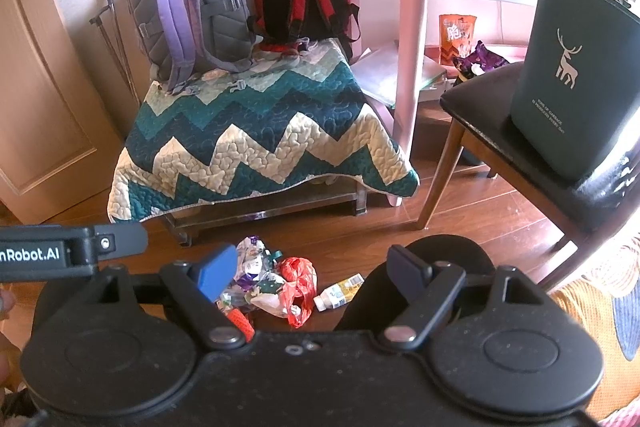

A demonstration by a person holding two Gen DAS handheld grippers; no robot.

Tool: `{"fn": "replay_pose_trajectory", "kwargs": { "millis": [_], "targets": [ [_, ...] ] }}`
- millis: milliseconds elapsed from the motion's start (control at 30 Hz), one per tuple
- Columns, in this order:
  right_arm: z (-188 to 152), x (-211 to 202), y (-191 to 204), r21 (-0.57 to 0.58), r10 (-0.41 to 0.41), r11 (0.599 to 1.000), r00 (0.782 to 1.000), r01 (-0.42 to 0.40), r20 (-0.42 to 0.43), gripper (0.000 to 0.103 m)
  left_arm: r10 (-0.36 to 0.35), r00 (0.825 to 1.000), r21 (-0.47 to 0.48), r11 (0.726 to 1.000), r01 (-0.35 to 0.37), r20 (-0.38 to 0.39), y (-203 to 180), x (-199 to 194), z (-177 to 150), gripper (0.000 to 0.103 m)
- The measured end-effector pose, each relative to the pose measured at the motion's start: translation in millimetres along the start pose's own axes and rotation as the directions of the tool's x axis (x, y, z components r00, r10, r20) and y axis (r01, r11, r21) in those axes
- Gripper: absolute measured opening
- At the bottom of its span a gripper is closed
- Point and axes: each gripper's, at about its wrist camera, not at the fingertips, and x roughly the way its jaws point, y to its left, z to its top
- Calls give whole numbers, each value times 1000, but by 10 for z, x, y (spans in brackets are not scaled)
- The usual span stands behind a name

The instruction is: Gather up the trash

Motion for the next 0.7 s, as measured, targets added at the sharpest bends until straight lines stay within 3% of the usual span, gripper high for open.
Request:
{"fn": "replay_pose_trajectory", "kwargs": {
  "millis": [700],
  "targets": [
    [40, 96, 53, -47, 13, 999, 1000, -13, -13, 82, -40, 999, -20, 999, 40, -6, -8, 98, 18, 103]
  ]
}}
